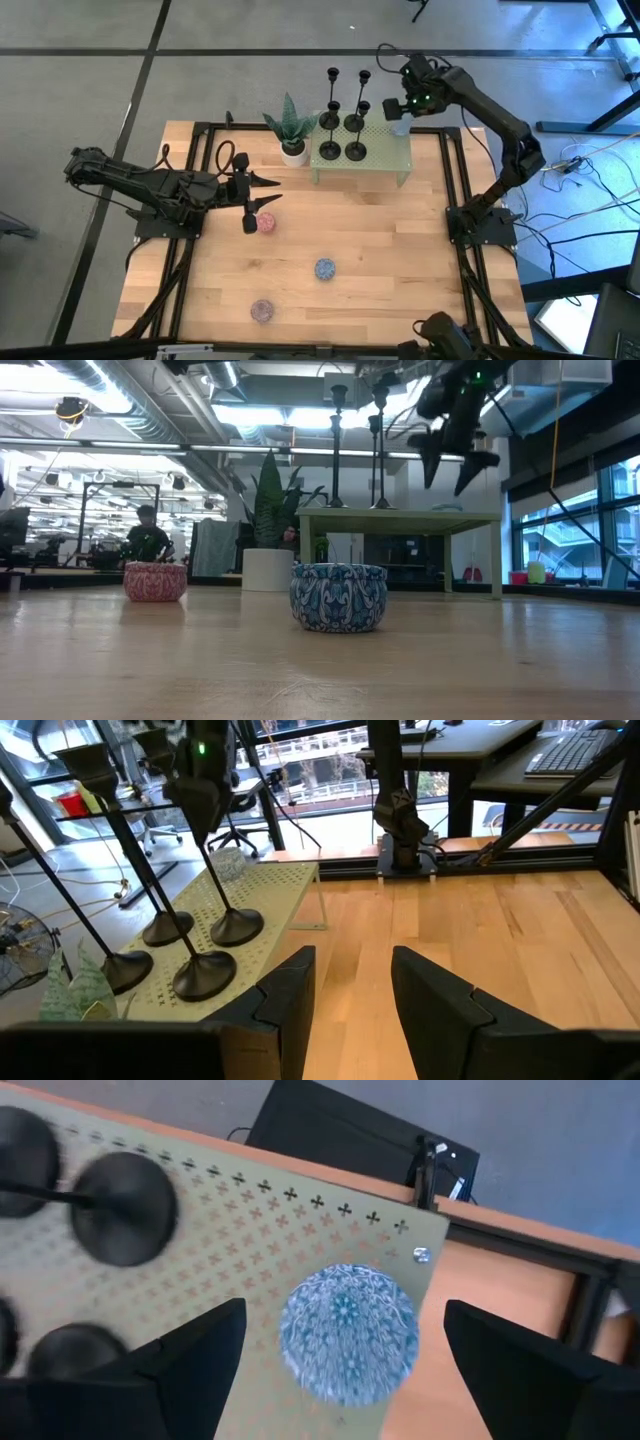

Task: Pick & Place candle stick holders
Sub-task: Align the blue scented candle with the other light blue scented candle on the shelf

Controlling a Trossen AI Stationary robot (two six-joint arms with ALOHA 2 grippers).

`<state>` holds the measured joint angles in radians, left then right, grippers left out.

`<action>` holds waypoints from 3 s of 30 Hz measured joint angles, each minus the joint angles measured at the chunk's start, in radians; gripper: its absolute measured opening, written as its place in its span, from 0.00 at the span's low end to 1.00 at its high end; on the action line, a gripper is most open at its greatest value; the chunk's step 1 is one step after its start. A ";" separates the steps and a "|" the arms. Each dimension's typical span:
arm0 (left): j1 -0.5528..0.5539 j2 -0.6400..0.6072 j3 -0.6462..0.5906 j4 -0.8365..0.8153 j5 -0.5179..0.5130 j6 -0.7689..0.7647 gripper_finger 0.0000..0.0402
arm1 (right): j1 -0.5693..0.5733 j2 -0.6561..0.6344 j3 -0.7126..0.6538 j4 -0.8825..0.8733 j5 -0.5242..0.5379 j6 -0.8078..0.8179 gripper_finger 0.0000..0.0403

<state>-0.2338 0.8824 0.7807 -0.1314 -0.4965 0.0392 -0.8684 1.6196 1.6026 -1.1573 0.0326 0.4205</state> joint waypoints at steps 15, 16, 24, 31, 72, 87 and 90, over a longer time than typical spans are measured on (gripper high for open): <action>0.000 0.000 0.000 -0.067 0.066 0.000 0.32 | 0.186 -0.125 0.283 -0.413 0.000 -0.002 0.85; 0.000 0.000 0.000 -0.083 0.078 0.000 0.32 | 0.215 -0.156 0.261 -0.411 0.000 -0.012 0.85; 0.000 0.000 0.000 -0.150 0.084 -0.034 0.35 | 0.468 -0.481 -0.080 -0.370 0.120 0.236 0.85; 0.000 0.000 0.000 -0.194 0.087 -0.046 0.43 | 0.687 -0.729 -0.557 0.015 0.003 0.381 0.85; 0.000 0.000 0.000 -0.222 0.089 -0.105 0.47 | 1.161 0.098 -0.995 1.870 -0.012 -0.264 0.85; 0.000 0.000 0.000 -0.248 0.123 -0.105 0.48 | 1.163 0.277 -0.839 1.854 -0.136 -0.347 0.85; 0.000 0.000 0.000 -0.248 0.136 -0.105 0.48 | 1.168 0.277 -0.839 1.818 -0.095 -0.376 0.85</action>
<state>-0.2340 0.8825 0.7803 -0.3797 -0.3606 -0.0658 0.2996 1.8961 0.7631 0.6604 -0.0627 0.0440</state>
